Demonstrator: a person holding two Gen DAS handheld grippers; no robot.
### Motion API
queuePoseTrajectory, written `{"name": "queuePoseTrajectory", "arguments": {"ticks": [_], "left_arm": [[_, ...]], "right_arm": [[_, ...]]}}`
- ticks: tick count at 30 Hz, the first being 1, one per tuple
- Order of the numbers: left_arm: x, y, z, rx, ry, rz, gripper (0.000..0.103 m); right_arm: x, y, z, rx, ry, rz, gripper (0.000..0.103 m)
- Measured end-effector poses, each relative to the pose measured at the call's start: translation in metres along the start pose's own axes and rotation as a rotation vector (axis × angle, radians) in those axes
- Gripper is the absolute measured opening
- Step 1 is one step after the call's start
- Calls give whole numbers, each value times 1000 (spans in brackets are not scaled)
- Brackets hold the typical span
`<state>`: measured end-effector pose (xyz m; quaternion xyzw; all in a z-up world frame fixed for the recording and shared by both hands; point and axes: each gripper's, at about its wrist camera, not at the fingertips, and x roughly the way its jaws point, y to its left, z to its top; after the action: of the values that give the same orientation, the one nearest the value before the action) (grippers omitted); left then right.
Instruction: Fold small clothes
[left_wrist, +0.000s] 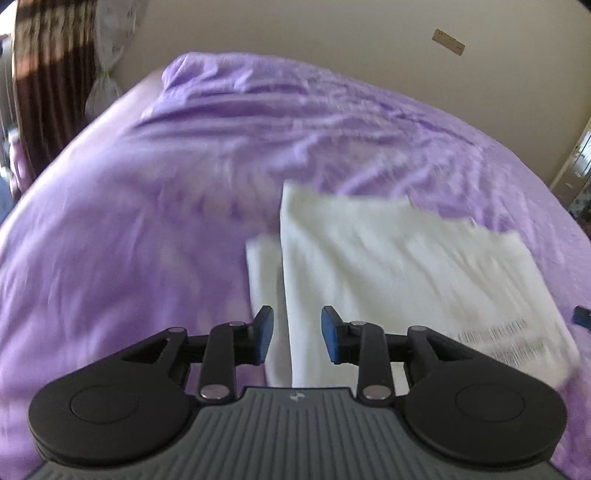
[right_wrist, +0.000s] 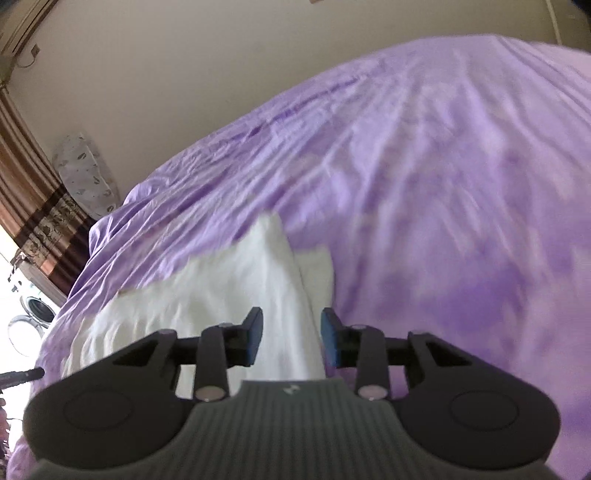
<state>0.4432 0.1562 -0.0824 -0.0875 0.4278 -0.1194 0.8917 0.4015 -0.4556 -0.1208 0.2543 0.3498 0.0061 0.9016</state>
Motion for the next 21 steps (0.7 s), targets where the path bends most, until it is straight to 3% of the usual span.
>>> {"name": "queuePoseTrajectory", "arguments": {"ticks": [3, 6, 12, 13, 14, 15, 17, 18, 21], "left_arm": [[-18, 9, -35, -61, 23, -26, 52], [-28, 18, -61, -126, 23, -57, 55], [-11, 50, -97, -471, 33, -143, 59], [-8, 53, -103, -527, 21, -164, 57], [-3, 55, -107, -585, 17, -183, 48], [0, 57, -110, -648, 14, -198, 37], [-2, 55, -112, -693, -21, -206, 16], [-8, 52, -109, -685, -47, -197, 13], [-33, 42, -99, -594, -112, -134, 8]], "right_arm": [[-30, -11, -33, 50, 21, -35, 49], [-52, -26, -58, 145, 31, -20, 52], [-58, -58, -101, 415, 66, 26, 54], [-56, -63, -108, 473, 67, 46, 54], [-53, -67, -113, 521, 60, 71, 54], [-50, -68, -118, 560, 60, 105, 49], [-43, -70, -123, 624, 65, 150, 26], [-40, -70, -124, 649, 66, 182, 2], [-55, -63, -117, 611, -10, 200, 0]]}}
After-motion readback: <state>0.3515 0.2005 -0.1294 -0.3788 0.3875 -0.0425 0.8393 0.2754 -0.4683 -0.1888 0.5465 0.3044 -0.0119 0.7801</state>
